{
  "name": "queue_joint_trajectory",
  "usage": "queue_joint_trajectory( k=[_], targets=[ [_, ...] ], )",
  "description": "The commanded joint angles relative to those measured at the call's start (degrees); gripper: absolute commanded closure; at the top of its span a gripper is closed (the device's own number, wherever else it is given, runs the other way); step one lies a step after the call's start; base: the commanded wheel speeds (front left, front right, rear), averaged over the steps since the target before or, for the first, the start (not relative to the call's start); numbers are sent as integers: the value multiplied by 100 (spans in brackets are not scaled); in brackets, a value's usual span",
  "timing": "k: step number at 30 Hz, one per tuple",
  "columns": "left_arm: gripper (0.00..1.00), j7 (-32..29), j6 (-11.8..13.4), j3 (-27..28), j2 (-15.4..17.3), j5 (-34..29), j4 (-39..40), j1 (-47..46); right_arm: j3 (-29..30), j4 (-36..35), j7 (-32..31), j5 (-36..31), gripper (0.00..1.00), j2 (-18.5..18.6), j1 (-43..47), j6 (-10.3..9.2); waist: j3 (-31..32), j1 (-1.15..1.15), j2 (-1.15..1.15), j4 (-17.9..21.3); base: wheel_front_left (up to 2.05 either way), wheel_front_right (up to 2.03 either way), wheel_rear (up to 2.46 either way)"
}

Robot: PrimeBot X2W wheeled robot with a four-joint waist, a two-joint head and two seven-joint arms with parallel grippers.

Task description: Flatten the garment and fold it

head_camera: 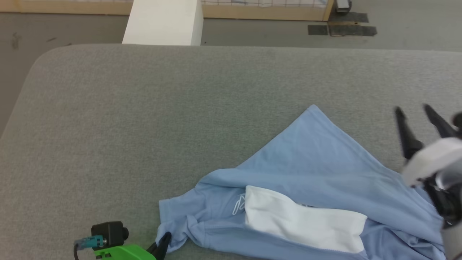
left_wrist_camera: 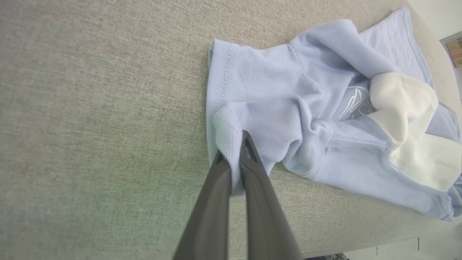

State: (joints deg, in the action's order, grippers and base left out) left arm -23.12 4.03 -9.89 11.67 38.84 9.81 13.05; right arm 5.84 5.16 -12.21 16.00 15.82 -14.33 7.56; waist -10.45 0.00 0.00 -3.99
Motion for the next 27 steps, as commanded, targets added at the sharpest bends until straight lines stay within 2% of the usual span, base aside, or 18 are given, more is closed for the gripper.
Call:
queue_joint_trajectory(
  k=[1,5,10,17,24,25,26,27],
  targets=[
    [100,15,-36,-10,-7,46,-10,-137,-402,195,292,96,0,121,-246,-8,-136,0,0,-157,0,0,0],
    [100,36,-72,-68,-32,33,-54,-257,-1326,812,782,414,0,373,-881,-8,-296,0,0,-347,0,0,0],
    [100,72,-113,-140,-62,7,-117,-386,-2059,1707,618,820,0,536,-1593,-8,-512,0,0,-568,0,0,0],
    [100,172,-168,-230,-154,0,-216,-561,-2707,2713,-398,1117,0,664,-2443,-8,-849,0,0,-854,0,0,0],
    [100,262,-228,-297,-219,11,-345,-666,-3222,3233,-1706,1199,0,686,-2875,-8,-996,0,0,-966,0,0,0],
    [100,272,-231,-301,-222,12,-362,-672,-3289,3291,-1953,1194,15,701,-2899,-8,-995,0,0,-966,0,0,0],
    [100,279,-233,-303,-224,15,-376,-673,-3350,3326,-2152,1179,54,715,-2906,-8,-988,0,0,-963,0,0,0],
    [100,288,-232,-302,-224,19,-391,-670,-3413,3335,-2339,1159,73,729,-2911,-8,-973,0,0,-953,0,0,0]
  ],
)
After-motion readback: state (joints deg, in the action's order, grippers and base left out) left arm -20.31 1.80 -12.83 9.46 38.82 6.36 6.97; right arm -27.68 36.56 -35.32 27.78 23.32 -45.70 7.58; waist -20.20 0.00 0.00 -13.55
